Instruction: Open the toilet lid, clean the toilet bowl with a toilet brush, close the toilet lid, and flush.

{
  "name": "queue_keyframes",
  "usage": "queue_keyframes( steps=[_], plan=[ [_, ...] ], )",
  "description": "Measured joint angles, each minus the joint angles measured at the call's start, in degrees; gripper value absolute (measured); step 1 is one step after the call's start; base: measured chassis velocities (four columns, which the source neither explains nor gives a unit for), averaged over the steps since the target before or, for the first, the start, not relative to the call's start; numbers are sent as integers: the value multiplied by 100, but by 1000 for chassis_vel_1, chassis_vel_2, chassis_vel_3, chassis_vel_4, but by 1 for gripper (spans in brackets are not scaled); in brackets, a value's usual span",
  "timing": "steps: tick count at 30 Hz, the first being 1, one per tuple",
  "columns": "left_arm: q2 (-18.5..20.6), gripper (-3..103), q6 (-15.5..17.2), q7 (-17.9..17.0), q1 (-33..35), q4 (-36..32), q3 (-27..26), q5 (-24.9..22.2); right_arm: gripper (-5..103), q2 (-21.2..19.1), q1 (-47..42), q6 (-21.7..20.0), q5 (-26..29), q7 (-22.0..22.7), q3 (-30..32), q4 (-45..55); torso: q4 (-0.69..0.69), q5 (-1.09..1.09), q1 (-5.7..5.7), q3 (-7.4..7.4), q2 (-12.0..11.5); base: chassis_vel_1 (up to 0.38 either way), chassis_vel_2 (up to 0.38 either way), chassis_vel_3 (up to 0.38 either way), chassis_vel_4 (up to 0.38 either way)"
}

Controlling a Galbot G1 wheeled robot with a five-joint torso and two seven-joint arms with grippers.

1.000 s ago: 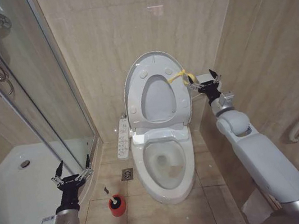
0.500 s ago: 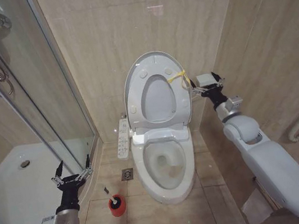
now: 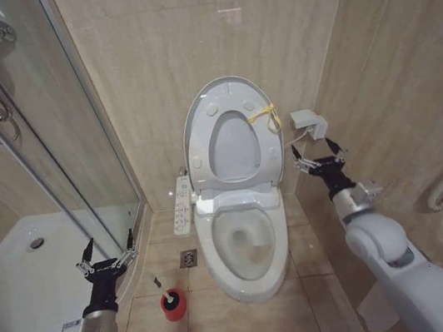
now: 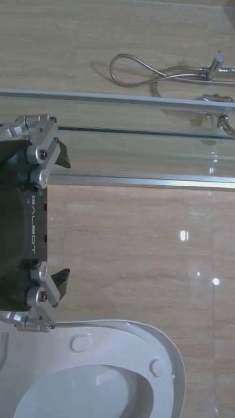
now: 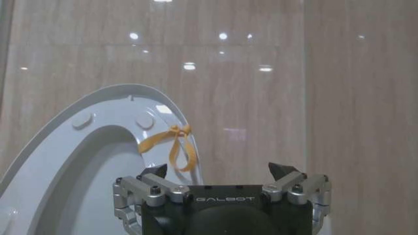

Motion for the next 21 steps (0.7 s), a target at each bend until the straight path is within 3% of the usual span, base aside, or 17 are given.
queue_keyframes(
  steps=[8,21],
  plan=[
    [0,100,0,0,0,0,0,0,100,250,-666,2,-373,238,118,348,1,0,0,0,0,0,0,0,0],
    [0,100,0,0,0,0,0,0,100,862,-1856,380,-821,76,751,748,0,0,0,0,0,0,0,0,0]
  ],
)
